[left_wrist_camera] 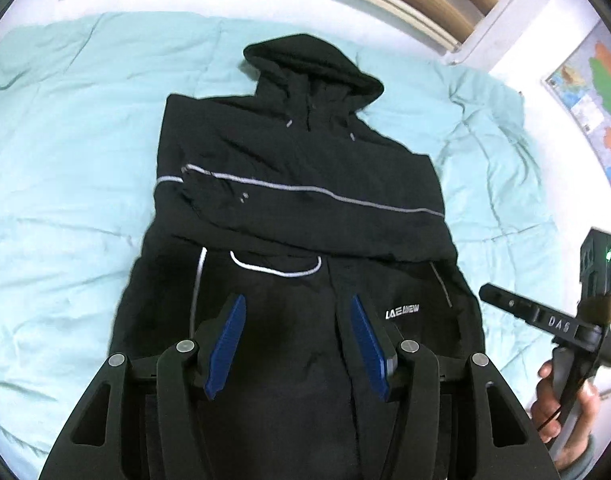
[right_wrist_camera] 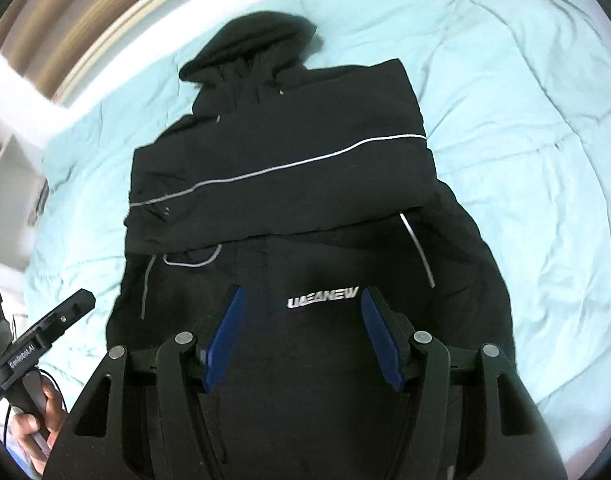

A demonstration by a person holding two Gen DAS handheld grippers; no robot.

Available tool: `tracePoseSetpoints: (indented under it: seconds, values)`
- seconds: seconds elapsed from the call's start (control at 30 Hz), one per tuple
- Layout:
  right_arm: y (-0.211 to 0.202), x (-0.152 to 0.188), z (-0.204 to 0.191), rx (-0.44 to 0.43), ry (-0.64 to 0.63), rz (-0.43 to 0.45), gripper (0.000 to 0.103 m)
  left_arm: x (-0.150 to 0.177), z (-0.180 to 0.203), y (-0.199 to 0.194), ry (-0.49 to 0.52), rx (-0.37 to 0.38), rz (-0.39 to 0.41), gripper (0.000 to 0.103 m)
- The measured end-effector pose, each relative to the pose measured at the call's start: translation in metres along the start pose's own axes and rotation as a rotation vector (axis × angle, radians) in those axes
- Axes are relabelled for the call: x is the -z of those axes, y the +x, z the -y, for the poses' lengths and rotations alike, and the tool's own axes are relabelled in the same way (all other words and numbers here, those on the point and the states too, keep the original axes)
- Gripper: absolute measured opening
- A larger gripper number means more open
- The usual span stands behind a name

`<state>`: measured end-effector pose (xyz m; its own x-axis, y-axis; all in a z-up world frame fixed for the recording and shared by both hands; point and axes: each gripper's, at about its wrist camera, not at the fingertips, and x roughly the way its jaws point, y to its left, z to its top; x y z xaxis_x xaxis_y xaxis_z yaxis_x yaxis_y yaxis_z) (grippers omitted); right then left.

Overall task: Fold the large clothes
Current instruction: 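Grasp the jacket hood with the left tool while the right tool approaches it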

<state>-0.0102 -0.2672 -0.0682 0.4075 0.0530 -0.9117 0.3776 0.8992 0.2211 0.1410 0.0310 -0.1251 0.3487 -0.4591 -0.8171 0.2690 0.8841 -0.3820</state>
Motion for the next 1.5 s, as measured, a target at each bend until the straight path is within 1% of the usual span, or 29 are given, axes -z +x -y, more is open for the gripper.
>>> tracePoseSetpoints:
  seconds: [0.1,0.2,0.33,0.4,0.5,0.57,0.67,0.83,0.9,0.97,1.03,1.1,1.2,1.23,1.27,1.3,1.33,1.37,1.4,1.5]
  values:
    - [-0.007,0.000,-0.011,0.002,0.016,0.032,0.064,-0.016,-0.009,-0.007,0.006,0.023,0.010,0.057]
    - [-0.012,-0.013,-0.021,0.029,0.000,0.048,0.064,-0.043,-0.013,-0.007,0.010,0.042,0.045,0.057]
    - [-0.009,-0.054,-0.030,0.035,-0.040,0.073,0.064,-0.086,-0.020,0.006,-0.022,0.069,0.093,0.057]
    - [-0.001,-0.084,-0.033,0.032,-0.055,0.097,0.064,-0.110,-0.023,0.017,-0.039,0.057,0.113,0.057]
    - [0.023,-0.136,-0.033,0.046,-0.070,0.134,0.064,-0.149,-0.030,0.042,-0.063,0.032,0.135,0.057]
    - [0.046,-0.176,-0.030,0.055,-0.077,0.158,0.064,-0.175,-0.036,0.062,-0.066,0.018,0.155,0.057]
    - [0.089,-0.234,-0.027,0.066,-0.095,0.178,0.064,-0.220,-0.049,0.105,-0.073,-0.009,0.166,0.057]
    - [0.159,-0.316,-0.022,0.059,-0.113,0.182,0.064,-0.286,-0.074,0.165,-0.120,0.027,0.184,0.057]
    - [0.183,-0.339,-0.019,0.054,-0.105,0.180,0.064,-0.305,-0.080,0.186,-0.124,0.030,0.181,0.057]
    - [0.205,-0.355,-0.015,0.043,-0.097,0.161,0.064,-0.322,-0.083,0.208,-0.120,0.041,0.160,0.057]
    - [0.221,-0.364,-0.012,0.028,-0.088,0.146,0.064,-0.335,-0.084,0.232,-0.106,0.051,0.134,0.057]
    - [0.240,-0.375,-0.012,0.016,-0.088,0.131,0.064,-0.344,-0.083,0.249,-0.091,0.035,0.121,0.057]
    - [0.259,-0.387,-0.017,-0.008,-0.093,0.132,0.063,-0.358,-0.083,0.268,-0.088,0.016,0.134,0.056]
    - [0.263,-0.391,-0.017,-0.009,-0.088,0.134,0.060,-0.362,-0.083,0.272,-0.089,0.004,0.145,0.046]
    - [0.267,-0.395,-0.017,-0.004,-0.079,0.136,0.042,-0.364,-0.085,0.275,-0.089,-0.010,0.154,0.031]
    - [0.271,-0.397,-0.015,0.022,-0.074,0.131,0.019,-0.367,-0.089,0.279,-0.098,-0.021,0.141,0.011]
    - [0.274,-0.399,-0.011,0.043,-0.065,0.122,0.014,-0.368,-0.095,0.277,-0.126,0.001,0.140,0.010]
    - [0.273,-0.400,-0.003,0.011,-0.041,0.115,0.012,-0.366,-0.099,0.272,-0.142,0.037,0.159,0.010]
    - [0.266,-0.397,0.004,-0.038,-0.021,0.132,0.009,-0.362,-0.099,0.261,-0.134,0.056,0.185,0.009]
    - [0.246,-0.389,0.012,-0.095,-0.023,0.187,0.008,-0.349,-0.094,0.235,-0.091,0.059,0.222,0.009]
